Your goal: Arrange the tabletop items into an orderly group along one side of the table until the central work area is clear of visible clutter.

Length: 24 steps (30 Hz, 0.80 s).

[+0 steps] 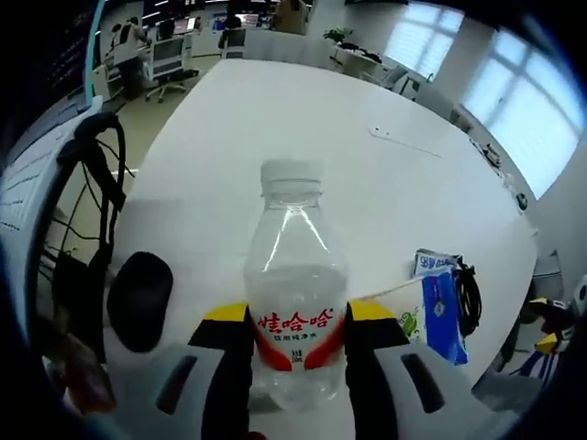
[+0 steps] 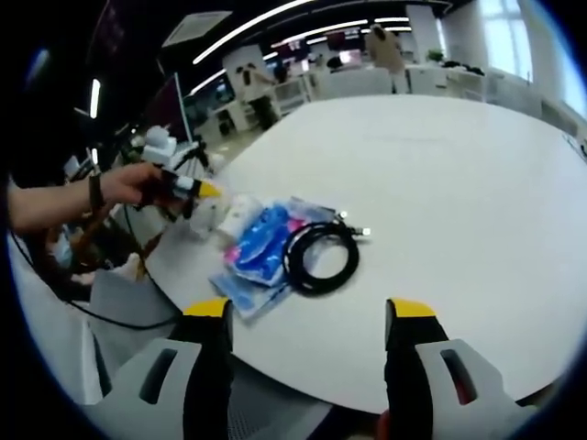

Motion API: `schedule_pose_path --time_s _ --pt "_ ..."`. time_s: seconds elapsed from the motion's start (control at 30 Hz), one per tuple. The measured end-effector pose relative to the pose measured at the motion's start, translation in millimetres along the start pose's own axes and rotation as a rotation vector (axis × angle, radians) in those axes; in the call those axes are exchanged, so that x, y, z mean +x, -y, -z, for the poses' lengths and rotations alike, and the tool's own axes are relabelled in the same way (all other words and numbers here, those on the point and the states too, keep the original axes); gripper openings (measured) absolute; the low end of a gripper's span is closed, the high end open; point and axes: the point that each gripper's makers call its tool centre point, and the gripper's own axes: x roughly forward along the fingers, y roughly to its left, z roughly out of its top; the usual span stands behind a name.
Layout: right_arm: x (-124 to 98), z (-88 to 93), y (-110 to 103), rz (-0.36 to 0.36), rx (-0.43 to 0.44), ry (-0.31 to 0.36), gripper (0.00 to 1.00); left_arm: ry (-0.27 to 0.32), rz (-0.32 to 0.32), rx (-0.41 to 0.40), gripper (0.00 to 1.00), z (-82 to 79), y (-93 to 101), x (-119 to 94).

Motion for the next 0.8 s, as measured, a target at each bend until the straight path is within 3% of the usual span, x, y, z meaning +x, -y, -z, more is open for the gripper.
schedule_pose_path --time_s 0.3,0.63,0.8 --pt "-1 -1.7 -1 -0.001 0.005 0.017 0.65 0.028 -0.003 0.046 0.38 4.5 1.4 -13" --pt "-4 3.3 -3 -0.001 0.012 0.017 0.64 0.073 -0.021 0.043 0.37 14.9 -1.5 -32" --pt "-3 2.6 -5 -0.005 0.005 0.015 0.64 0.081 -0.047 0.100 0.37 22.2 -1.9 -36"
